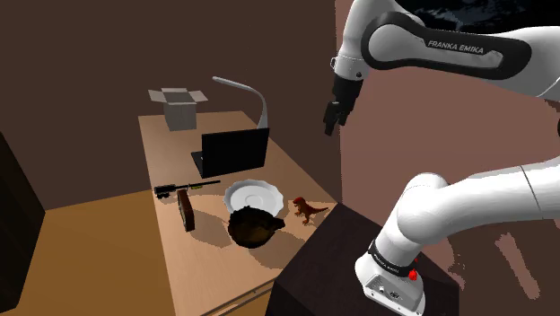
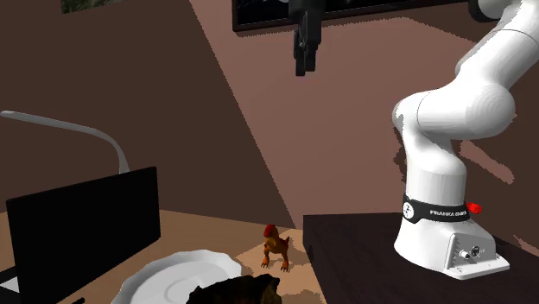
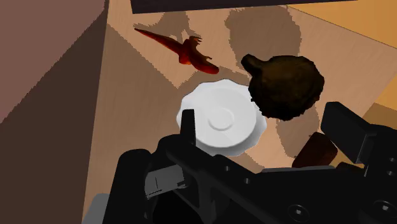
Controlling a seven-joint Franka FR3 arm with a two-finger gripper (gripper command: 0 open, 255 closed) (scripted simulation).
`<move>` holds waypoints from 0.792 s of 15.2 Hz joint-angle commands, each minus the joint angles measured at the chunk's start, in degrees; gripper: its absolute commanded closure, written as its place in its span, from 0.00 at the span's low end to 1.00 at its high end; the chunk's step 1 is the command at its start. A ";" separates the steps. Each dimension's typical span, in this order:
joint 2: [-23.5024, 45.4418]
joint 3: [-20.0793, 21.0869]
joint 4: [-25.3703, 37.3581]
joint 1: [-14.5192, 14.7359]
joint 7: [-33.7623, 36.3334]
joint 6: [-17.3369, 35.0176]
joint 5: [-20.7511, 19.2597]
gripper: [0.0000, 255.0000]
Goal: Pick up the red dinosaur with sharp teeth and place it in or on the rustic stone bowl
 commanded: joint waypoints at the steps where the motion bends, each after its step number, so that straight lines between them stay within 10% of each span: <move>1: 0.00 0.00 0.00 0.00 0.00 0.00 0.00 0.00; 12: -5.38 -13.04 -22.95 -0.95 -14.51 23.15 -4.72 0.00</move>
